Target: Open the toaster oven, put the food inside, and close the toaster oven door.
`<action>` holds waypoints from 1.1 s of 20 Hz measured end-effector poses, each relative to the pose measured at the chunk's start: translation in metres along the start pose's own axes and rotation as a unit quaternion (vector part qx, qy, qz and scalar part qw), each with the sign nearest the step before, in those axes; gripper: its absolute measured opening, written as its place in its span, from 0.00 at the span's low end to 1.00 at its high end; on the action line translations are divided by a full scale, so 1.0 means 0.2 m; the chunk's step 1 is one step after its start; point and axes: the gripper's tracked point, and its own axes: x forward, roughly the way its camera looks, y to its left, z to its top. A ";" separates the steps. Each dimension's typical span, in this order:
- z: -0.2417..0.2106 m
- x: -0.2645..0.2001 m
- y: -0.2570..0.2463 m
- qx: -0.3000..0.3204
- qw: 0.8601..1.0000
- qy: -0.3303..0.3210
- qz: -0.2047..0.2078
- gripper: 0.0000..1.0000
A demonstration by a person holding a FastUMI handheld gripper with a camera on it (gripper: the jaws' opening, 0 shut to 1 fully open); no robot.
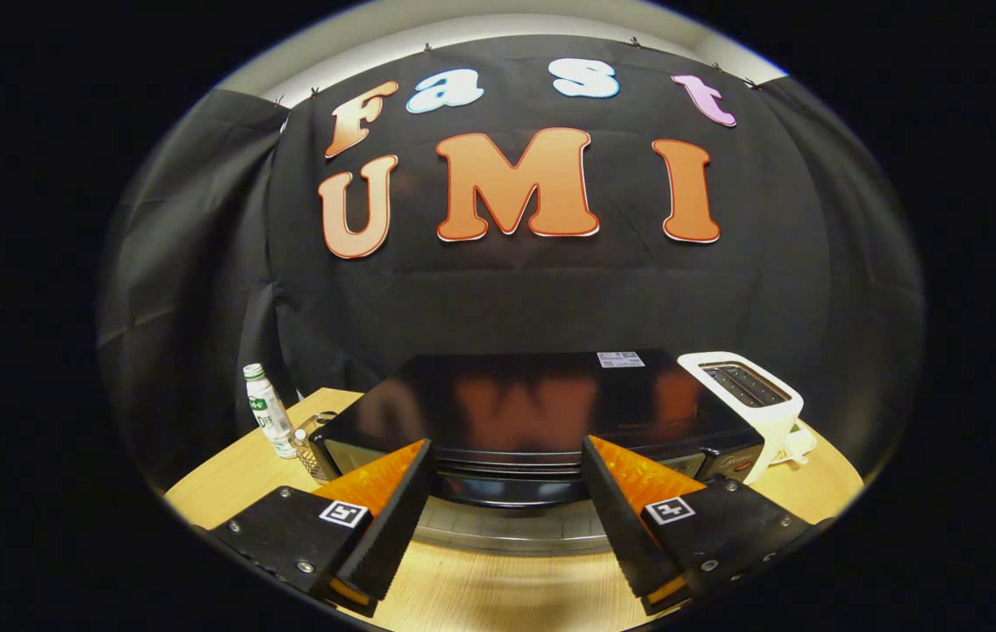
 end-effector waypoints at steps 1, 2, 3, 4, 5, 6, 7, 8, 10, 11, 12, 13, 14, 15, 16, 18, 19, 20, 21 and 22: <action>0.00 -0.02 0.00 -0.003 1.000 -0.006 0.000 0.99; -0.01 -0.04 0.01 -0.003 1.000 -0.011 0.001 0.98; -0.01 -0.07 0.01 -0.003 1.000 -0.014 0.002 0.98; -0.03 -0.10 0.02 -0.004 1.000 -0.016 0.002 0.97; -0.04 -0.14 0.02 -0.005 1.000 -0.020 0.005 0.97; -0.06 -0.19 0.04 -0.010 1.000 -0.022 0.007 0.94; -0.08 -0.23 0.05 -0.016 0.999 -0.026 0.011 0.91; -0.11 -0.28 0.05 -0.020 0.999 -0.026 0.014 0.87; -0.19 -0.35 0.05 -0.021 0.999 -0.018 0.017 0.84; -0.26 -0.38 0.06 -0.016 0.999 -0.002 0.028 0.82; -0.32 -0.41 0.09 -0.006 0.999 0.011 0.044 0.79; -0.38 -0.43 0.11 0.011 0.998 0.032 0.055 0.79; -0.46 -0.44 0.11 0.020 0.997 0.057 0.058 0.78; -0.57 -0.45 0.10 0.025 0.994 0.093 0.057 0.77; -0.69 -0.46 0.10 0.033 0.990 0.125 0.059 0.76; -0.79 -0.45 0.09 0.049 0.986 0.147 0.065 0.75; -0.81 -0.44 0.09 0.049 0.985 0.152 0.065 0.75; -0.85 -0.45 0.09 0.048 0.984 0.158 0.064 0.74; -0.86 -0.45 0.08 0.045 0.984 0.159 0.064 0.74; -0.86 -0.46 0.08 0.041 0.985 0.153 0.064 0.73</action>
